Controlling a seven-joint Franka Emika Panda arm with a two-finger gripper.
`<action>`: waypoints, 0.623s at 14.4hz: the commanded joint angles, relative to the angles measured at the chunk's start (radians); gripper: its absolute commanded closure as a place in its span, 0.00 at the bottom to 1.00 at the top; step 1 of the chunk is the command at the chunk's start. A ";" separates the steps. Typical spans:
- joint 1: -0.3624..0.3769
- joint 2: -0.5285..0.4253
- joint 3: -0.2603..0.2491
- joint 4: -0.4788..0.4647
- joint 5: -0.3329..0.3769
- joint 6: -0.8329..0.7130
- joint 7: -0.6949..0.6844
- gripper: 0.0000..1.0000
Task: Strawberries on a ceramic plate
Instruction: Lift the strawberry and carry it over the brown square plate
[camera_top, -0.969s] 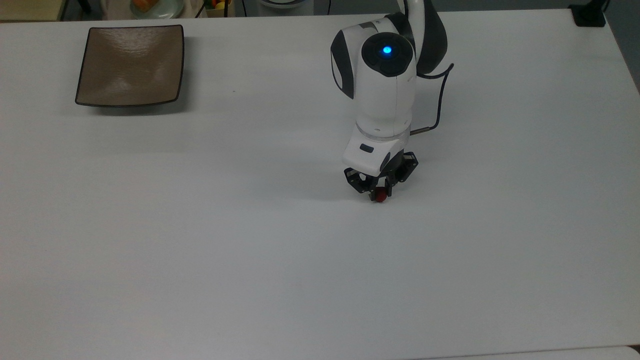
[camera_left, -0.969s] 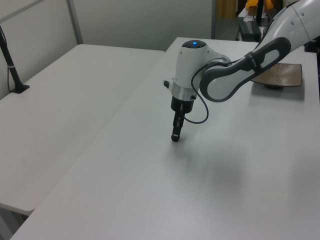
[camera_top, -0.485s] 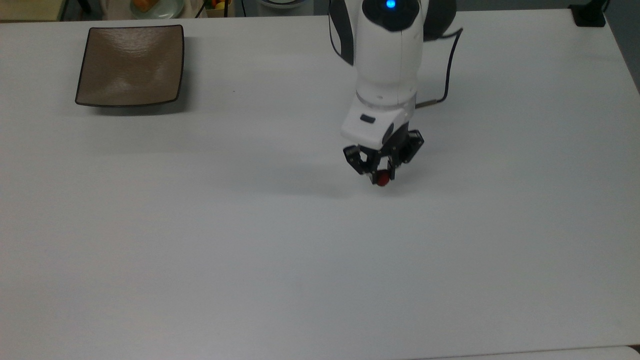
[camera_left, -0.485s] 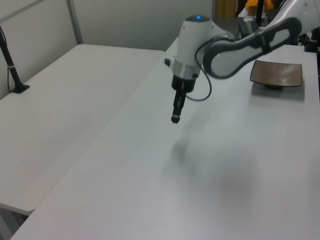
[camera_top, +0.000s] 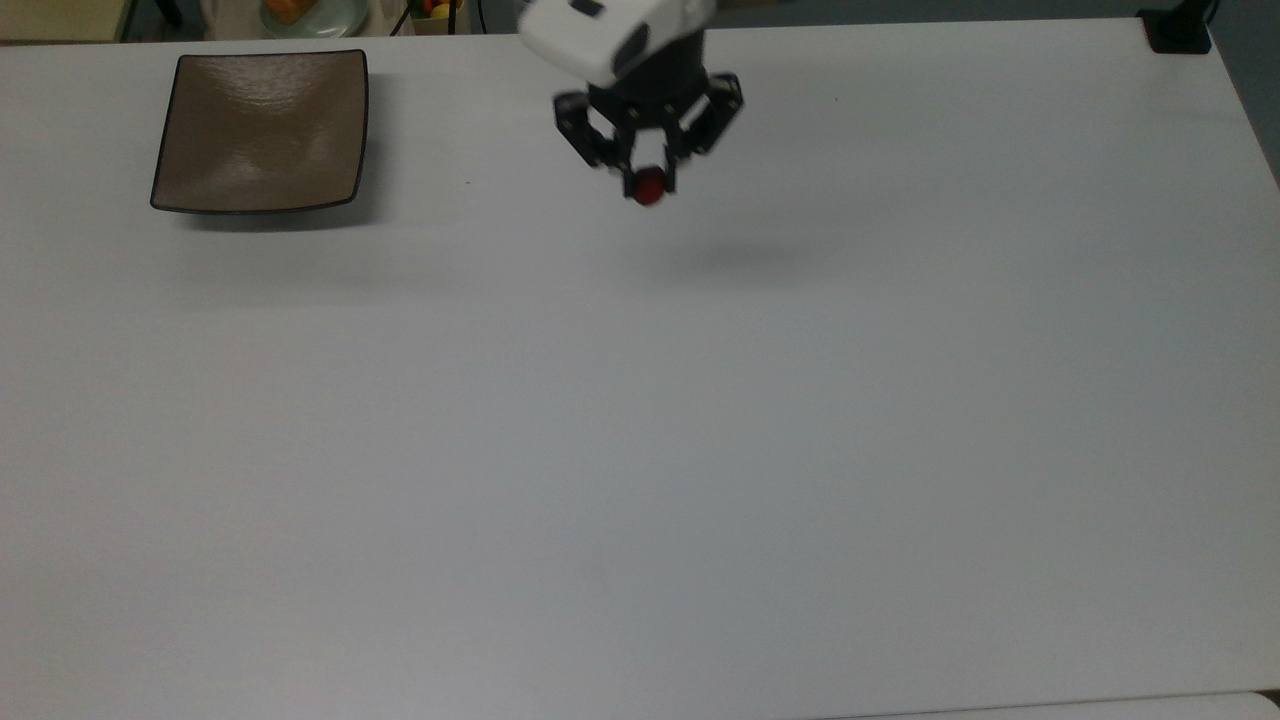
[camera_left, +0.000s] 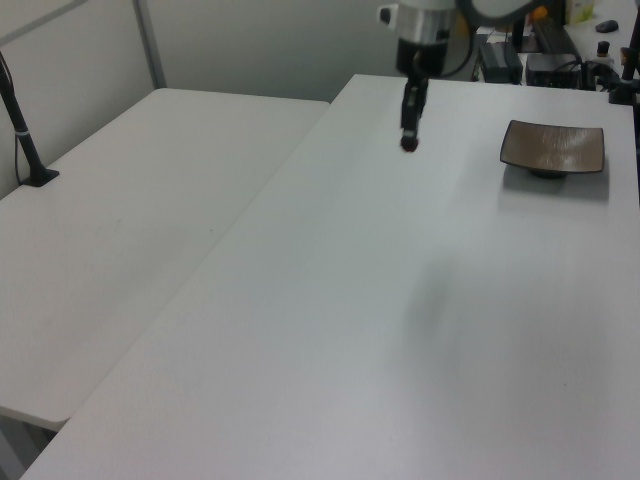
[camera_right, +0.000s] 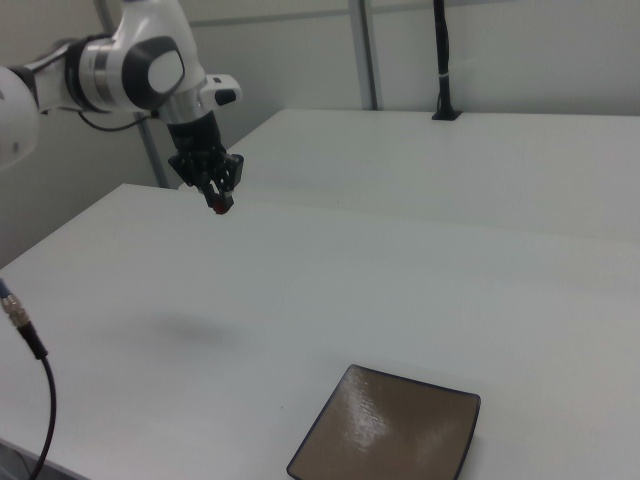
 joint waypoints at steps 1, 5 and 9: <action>-0.017 -0.113 -0.071 -0.067 0.018 -0.129 -0.045 0.86; -0.144 -0.196 -0.071 -0.106 0.019 -0.243 -0.244 0.86; -0.242 -0.208 -0.073 -0.146 0.005 -0.261 -0.428 0.86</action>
